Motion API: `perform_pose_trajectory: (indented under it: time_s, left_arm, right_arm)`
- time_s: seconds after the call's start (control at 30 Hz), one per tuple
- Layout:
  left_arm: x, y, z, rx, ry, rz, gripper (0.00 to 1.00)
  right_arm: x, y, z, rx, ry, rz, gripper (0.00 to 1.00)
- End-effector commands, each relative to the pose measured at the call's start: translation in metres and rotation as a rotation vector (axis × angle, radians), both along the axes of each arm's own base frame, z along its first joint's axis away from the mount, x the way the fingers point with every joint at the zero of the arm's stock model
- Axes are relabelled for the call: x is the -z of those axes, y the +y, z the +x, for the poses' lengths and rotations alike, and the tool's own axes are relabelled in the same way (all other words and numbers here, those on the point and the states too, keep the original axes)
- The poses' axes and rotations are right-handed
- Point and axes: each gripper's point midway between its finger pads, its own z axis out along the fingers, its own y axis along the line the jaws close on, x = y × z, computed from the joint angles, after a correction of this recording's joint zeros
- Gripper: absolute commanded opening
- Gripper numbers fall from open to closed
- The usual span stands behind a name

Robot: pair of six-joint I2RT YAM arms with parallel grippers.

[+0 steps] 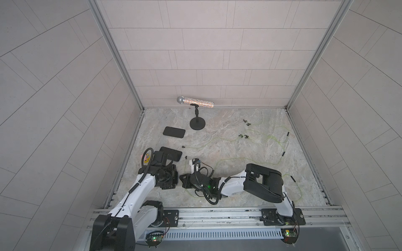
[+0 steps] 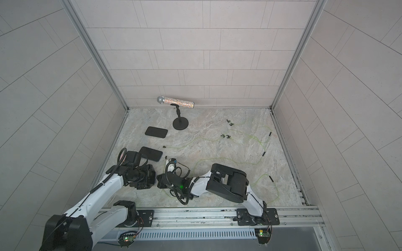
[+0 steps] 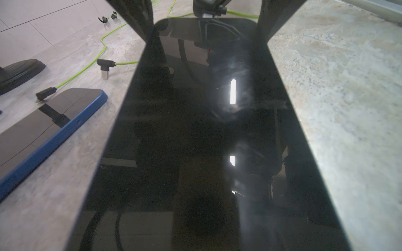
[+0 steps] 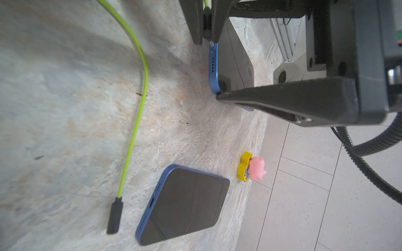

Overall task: Plug wired earphones into phones
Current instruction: Insert the wired earphone into the phone.

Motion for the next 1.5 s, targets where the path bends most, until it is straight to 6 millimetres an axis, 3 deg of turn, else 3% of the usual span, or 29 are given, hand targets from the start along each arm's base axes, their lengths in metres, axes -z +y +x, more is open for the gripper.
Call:
perform_pose_trajectory:
  time_s: [0.0,0.37,0.73,0.97,1.27,1.47]
  left_arm:
    - [-0.003,-0.006,-0.002,0.003,-0.003,-0.037,0.69]
    - [-0.006,-0.007,-0.001,0.002,-0.02,-0.049,0.68]
    - [-0.007,-0.009,0.001,0.005,-0.028,-0.057,0.67]
    - [-0.008,-0.01,0.001,0.01,-0.034,-0.063,0.66]
    - [-0.009,-0.011,0.002,0.015,-0.036,-0.066,0.66]
    - [-0.007,-0.011,0.002,0.016,-0.035,-0.066,0.66]
  right_arm:
    - [0.003,0.005,0.002,0.004,0.016,0.012,0.0]
    - [0.007,0.013,-0.001,-0.015,0.108,0.095,0.0]
    - [0.005,0.02,-0.002,-0.056,0.068,0.067,0.0]
    - [0.001,0.026,-0.003,-0.075,0.087,0.136,0.0]
    - [0.012,0.019,-0.001,-0.058,0.079,0.002,0.0]
    - [0.006,0.017,-0.002,-0.067,0.06,-0.053,0.0]
